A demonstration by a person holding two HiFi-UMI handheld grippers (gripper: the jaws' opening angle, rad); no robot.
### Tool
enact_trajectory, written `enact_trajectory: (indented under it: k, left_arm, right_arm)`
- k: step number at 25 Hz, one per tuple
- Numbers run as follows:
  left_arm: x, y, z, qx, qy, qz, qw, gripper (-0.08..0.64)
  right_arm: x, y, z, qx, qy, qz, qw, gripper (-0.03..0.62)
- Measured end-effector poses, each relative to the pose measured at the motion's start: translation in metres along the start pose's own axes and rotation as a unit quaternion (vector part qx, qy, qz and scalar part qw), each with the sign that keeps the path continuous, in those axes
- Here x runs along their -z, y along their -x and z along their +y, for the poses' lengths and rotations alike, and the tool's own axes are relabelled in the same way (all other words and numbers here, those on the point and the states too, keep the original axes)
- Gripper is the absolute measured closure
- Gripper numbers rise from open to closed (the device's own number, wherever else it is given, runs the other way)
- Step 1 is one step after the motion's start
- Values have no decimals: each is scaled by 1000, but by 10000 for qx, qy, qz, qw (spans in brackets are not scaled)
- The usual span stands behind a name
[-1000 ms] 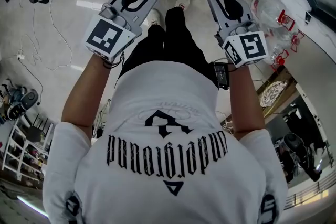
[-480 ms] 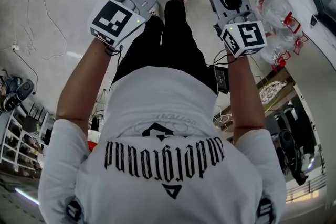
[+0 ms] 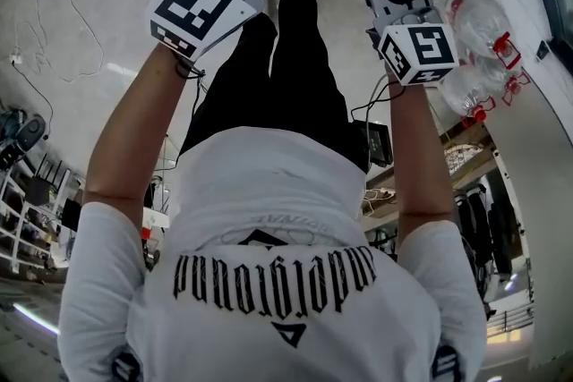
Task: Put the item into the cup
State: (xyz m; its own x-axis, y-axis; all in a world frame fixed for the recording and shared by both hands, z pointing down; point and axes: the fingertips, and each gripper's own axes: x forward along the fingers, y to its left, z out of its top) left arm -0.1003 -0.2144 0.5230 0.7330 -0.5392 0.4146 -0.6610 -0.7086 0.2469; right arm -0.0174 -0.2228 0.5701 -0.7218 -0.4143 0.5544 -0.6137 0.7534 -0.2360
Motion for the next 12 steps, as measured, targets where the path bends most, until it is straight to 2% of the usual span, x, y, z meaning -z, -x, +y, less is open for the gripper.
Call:
enact_trajectory:
  k: [12]
  left_arm:
    - [46, -44, 9, 63, 195, 155, 9997, 548]
  right_arm:
    - [53, -41, -30, -73, 68, 413, 9991, 511]
